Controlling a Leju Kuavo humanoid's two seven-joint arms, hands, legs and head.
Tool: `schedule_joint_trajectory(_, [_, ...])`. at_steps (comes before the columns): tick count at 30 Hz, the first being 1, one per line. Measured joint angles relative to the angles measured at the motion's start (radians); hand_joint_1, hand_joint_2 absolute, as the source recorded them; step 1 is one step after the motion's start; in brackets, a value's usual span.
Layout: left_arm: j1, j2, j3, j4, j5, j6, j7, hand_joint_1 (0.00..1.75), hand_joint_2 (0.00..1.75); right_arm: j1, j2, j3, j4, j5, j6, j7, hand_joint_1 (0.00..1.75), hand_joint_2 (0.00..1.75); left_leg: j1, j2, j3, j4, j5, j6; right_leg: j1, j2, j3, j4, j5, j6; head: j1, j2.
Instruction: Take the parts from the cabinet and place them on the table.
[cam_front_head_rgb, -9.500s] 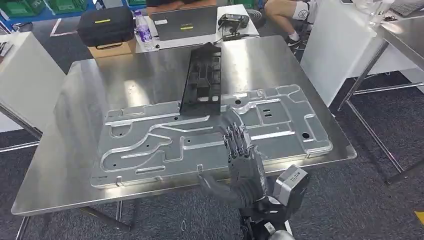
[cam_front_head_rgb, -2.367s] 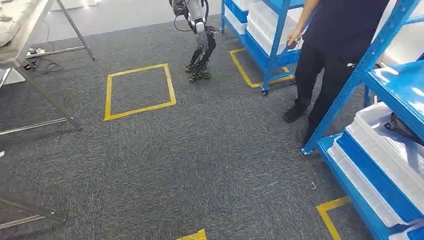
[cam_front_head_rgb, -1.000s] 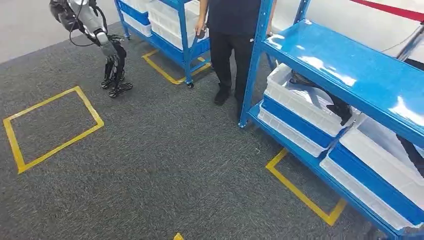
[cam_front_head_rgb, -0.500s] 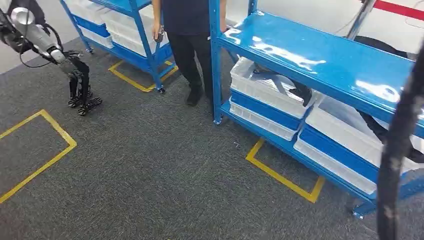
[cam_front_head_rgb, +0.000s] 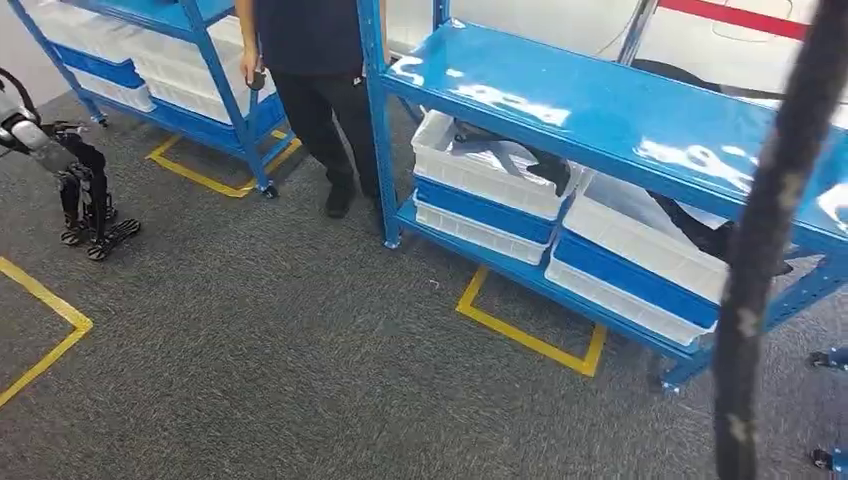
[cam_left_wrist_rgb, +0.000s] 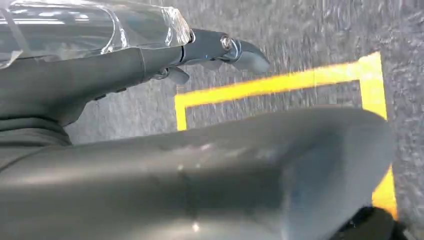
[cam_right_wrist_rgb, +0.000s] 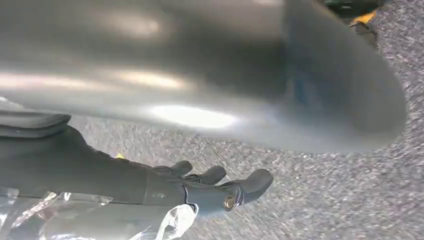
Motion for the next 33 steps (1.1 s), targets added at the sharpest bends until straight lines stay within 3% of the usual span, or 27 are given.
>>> schedule_joint_trajectory(1, [0.0, 0.0, 0.0, 0.0, -0.009, -0.004, 0.007, 0.0, 0.0, 0.0, -0.001, 0.001, 0.0, -0.008, 0.0, 0.007, 0.0, 0.0, 0.0, 0.014, -0.001, 0.0, 0.0, 0.0, -0.002, -0.002, -0.029, 0.064, -0.02, 0.003, 0.0, 0.0])
schedule_joint_trajectory(2, [-0.001, -0.001, 0.0, 0.0, -0.017, -0.006, 0.017, 0.0, 0.0, 0.001, -0.002, 0.001, 0.0, -0.016, 0.002, 0.015, 0.0, 0.0, 0.0, 0.028, -0.001, 0.0, 0.0, 0.0, -0.004, -0.003, -0.034, 0.079, -0.015, 0.005, 0.0, 0.0])
schedule_joint_trajectory(4, [-0.009, -0.004, -0.001, 0.0, -0.033, -0.013, 0.026, 0.0, 0.0, 0.002, -0.006, 0.001, 0.0, -0.027, 0.002, 0.031, 0.0, 0.0, 0.001, 0.05, 0.001, 0.0, -0.002, -0.003, -0.009, -0.014, 0.029, -0.037, 0.054, 0.008, 0.001, 0.0])
schedule_joint_trajectory(5, [-0.013, -0.007, -0.001, 0.0, -0.039, -0.016, 0.032, 0.0, 0.0, 0.002, -0.009, 0.001, 0.0, -0.028, 0.003, 0.037, 0.0, 0.0, 0.003, 0.06, 0.004, 0.001, -0.004, -0.006, -0.011, -0.031, 0.085, -0.139, 0.097, 0.008, 0.001, 0.0])
schedule_joint_trajectory(6, [-0.015, -0.007, -0.001, 0.0, -0.044, -0.019, 0.037, 0.0, 0.0, 0.0, -0.01, 0.001, 0.0, -0.029, 0.003, 0.041, 0.0, 0.0, 0.001, 0.07, 0.009, 0.001, -0.007, -0.011, -0.01, -0.07, 0.14, -0.236, 0.128, 0.007, 0.002, 0.0])
schedule_joint_trajectory(7, [-0.018, -0.007, -0.001, 0.0, -0.047, -0.021, 0.039, 0.0, 0.0, -0.003, -0.01, 0.001, 0.0, -0.028, 0.005, 0.045, 0.0, 0.0, -0.008, 0.078, 0.009, 0.005, -0.012, -0.02, 0.001, -0.087, 0.15, -0.263, 0.117, 0.004, 0.002, 0.0])
schedule_joint_trajectory(8, [-0.02, -0.007, -0.002, 0.0, -0.049, -0.023, 0.041, 0.0, 0.0, -0.004, -0.01, 0.001, 0.0, -0.028, 0.005, 0.047, 0.0, 0.0, -0.008, 0.084, 0.011, 0.004, -0.011, -0.024, -0.004, -0.071, 0.145, -0.261, 0.12, -0.004, -0.003, 0.0])
schedule_joint_trajectory(10, [-0.022, -0.007, -0.003, 0.0, -0.048, -0.026, 0.047, 0.0, 0.0, -0.001, -0.011, 0.002, 0.0, -0.027, 0.005, 0.055, 0.0, 0.0, -0.005, 0.103, 0.014, 0.001, -0.01, -0.034, 0.004, -0.055, 0.139, -0.259, 0.119, -0.014, -0.004, 0.0])
schedule_joint_trajectory(11, [-0.023, -0.007, -0.003, 0.0, -0.048, -0.027, 0.047, 0.0, 0.0, 0.0, -0.011, 0.003, 0.0, -0.027, 0.005, 0.058, 0.0, 0.0, -0.003, 0.11, 0.016, 0.004, -0.014, -0.042, 0.0, -0.044, 0.14, -0.264, 0.124, -0.024, -0.002, 0.0])
schedule_joint_trajectory(12, [-0.024, -0.007, -0.003, 0.0, -0.048, -0.028, 0.047, 0.0, 0.0, 0.0, -0.011, 0.003, 0.0, -0.026, 0.006, 0.06, 0.0, 0.0, 0.003, 0.075, 0.012, 0.021, -0.031, -0.05, -0.006, -0.036, 0.139, -0.264, 0.128, -0.029, -0.002, 0.0])
schedule_joint_trajectory(13, [-0.024, -0.008, -0.003, 0.0, -0.045, -0.029, 0.047, 0.0, 0.0, -0.001, -0.013, 0.004, 0.0, -0.025, 0.006, 0.059, 0.0, 0.0, 0.003, 0.038, -0.011, 0.071, -0.068, -0.053, -0.006, -0.027, 0.138, -0.264, 0.13, -0.034, -0.006, 0.0])
schedule_joint_trajectory(14, [-0.023, -0.008, -0.003, 0.0, -0.043, -0.031, 0.047, 0.0, 0.0, -0.002, -0.014, 0.005, 0.0, -0.024, 0.006, 0.056, 0.0, 0.0, 0.005, 0.017, -0.051, 0.16, -0.116, -0.057, -0.006, -0.019, 0.135, -0.264, 0.132, -0.039, -0.006, 0.0])
schedule_joint_trajectory(16, [-0.016, -0.008, -0.003, 0.0, -0.032, -0.03, 0.047, 0.0, 0.0, -0.003, -0.014, 0.011, 0.0, -0.022, 0.006, 0.042, 0.0, 0.0, 0.004, 0.004, -0.128, 0.324, -0.177, -0.058, -0.004, 0.006, 0.132, -0.264, 0.134, -0.042, -0.008, 0.0])
schedule_joint_trajectory(17, [-0.012, -0.008, -0.003, 0.0, -0.028, -0.031, 0.047, 0.0, 0.0, -0.002, -0.014, 0.012, 0.0, -0.022, 0.005, 0.034, 0.0, 0.0, 0.004, 0.002, -0.146, 0.357, -0.177, -0.058, -0.003, 0.021, 0.132, -0.264, 0.134, -0.043, -0.008, 0.0])
schedule_joint_trajectory(18, [-0.008, -0.008, -0.003, 0.0, -0.026, -0.031, 0.047, 0.0, 0.0, 0.0, -0.014, 0.013, 0.0, -0.023, 0.004, 0.026, 0.0, 0.0, 0.004, 0.001, -0.136, 0.33, -0.147, -0.055, -0.003, 0.037, 0.134, -0.263, 0.135, -0.043, -0.008, 0.0])
schedule_joint_trajectory(20, [-0.008, -0.008, -0.003, 0.0, -0.027, -0.034, 0.045, 0.0, 0.0, 0.0, -0.016, 0.014, 0.0, -0.024, 0.0, 0.008, 0.0, 0.0, 0.004, -0.012, -0.059, 0.157, -0.05, -0.045, -0.003, 0.064, 0.137, -0.263, 0.136, -0.041, -0.008, 0.0])
schedule_joint_trajectory(21, [-0.009, -0.008, -0.003, 0.0, -0.027, -0.035, 0.044, 0.0, 0.0, -0.001, -0.016, 0.014, 0.0, -0.024, -0.001, 0.002, 0.0, 0.0, 0.004, -0.037, -0.016, 0.061, -0.008, -0.039, -0.003, 0.076, 0.139, -0.263, 0.136, -0.04, -0.008, 0.0])
schedule_joint_trajectory(22, [-0.01, -0.007, -0.003, 0.0, -0.027, -0.04, 0.043, 0.0, 0.0, -0.003, -0.016, 0.015, 0.0, -0.024, -0.003, -0.002, 0.0, 0.0, 0.003, -0.083, 0.002, 0.015, -0.009, -0.032, 0.002, 0.085, 0.136, -0.262, 0.137, -0.035, -0.008, 0.0])
schedule_joint_trajectory(24, [-0.01, -0.007, -0.003, 0.0, -0.027, -0.043, 0.043, 0.0, 0.0, -0.003, -0.019, 0.018, 0.0, -0.023, -0.006, -0.003, 0.0, 0.0, 0.0, -0.064, -0.002, 0.01, -0.007, -0.033, -0.001, 0.101, 0.127, -0.26, 0.141, -0.024, -0.007, 0.0])
schedule_joint_trajectory(26, [-0.009, -0.008, -0.003, 0.0, -0.026, -0.049, 0.044, 0.0, 0.0, 0.001, -0.023, 0.022, 0.0, -0.015, -0.006, 0.006, 0.0, 0.0, 0.001, -0.048, -0.002, 0.007, 0.0, -0.024, -0.002, 0.118, 0.12, -0.263, 0.145, -0.012, -0.006, 0.0])
schedule_joint_trajectory(27, [-0.01, -0.012, -0.003, 0.0, -0.026, -0.051, 0.043, 0.0, 0.0, 0.001, -0.029, 0.024, 0.0, -0.013, -0.007, 0.011, 0.0, 0.0, 0.008, -0.033, -0.001, -0.001, 0.007, -0.015, -0.006, 0.093, 0.119, -0.25, 0.135, -0.009, -0.007, 0.0])
schedule_joint_trajectory(28, [-0.009, -0.01, -0.003, 0.0, -0.021, -0.05, 0.042, 0.0, 0.0, 0.002, -0.029, 0.026, 0.0, -0.006, -0.007, 0.019, 0.0, 0.0, 0.007, -0.026, -0.001, -0.002, 0.007, -0.01, 0.003, 0.041, 0.099, -0.208, 0.103, -0.005, -0.001, 0.0])
schedule_joint_trajectory(29, [-0.007, -0.01, -0.003, 0.0, -0.01, -0.047, 0.038, 0.0, 0.0, -0.001, -0.029, 0.03, 0.0, 0.002, -0.006, 0.03, 0.0, 0.0, 0.007, -0.014, -0.002, -0.002, 0.007, -0.005, 0.0, 0.014, 0.061, -0.132, 0.059, -0.001, 0.002, 0.0])
schedule_joint_trajectory(31, [0.002, -0.009, -0.002, 0.0, 0.007, -0.043, 0.029, 0.0, 0.0, -0.003, -0.029, 0.041, 0.0, 0.021, -0.006, 0.055, 0.0, 0.0, 0.004, 0.014, -0.005, -0.001, 0.006, -0.005, -0.004, -0.003, -0.018, 0.038, -0.013, 0.006, 0.002, 0.0])
schedule_joint_trajectory(32, [0.007, -0.008, -0.002, 0.0, 0.014, -0.042, 0.028, 0.0, 0.0, -0.002, -0.029, 0.048, 0.0, 0.029, -0.006, 0.065, 0.0, 0.0, 0.004, 0.029, -0.005, -0.001, 0.006, -0.005, -0.007, -0.004, -0.039, 0.083, -0.02, 0.008, 0.003, 0.0])
schedule_joint_trajectory(33, [0.01, -0.008, -0.002, 0.0, 0.022, -0.042, 0.026, 0.0, 0.0, -0.001, -0.029, 0.053, 0.0, 0.029, -0.006, 0.071, 0.0, 0.0, 0.005, 0.041, -0.005, -0.001, 0.006, -0.005, -0.01, -0.007, -0.032, 0.068, -0.001, 0.01, 0.003, 0.0])
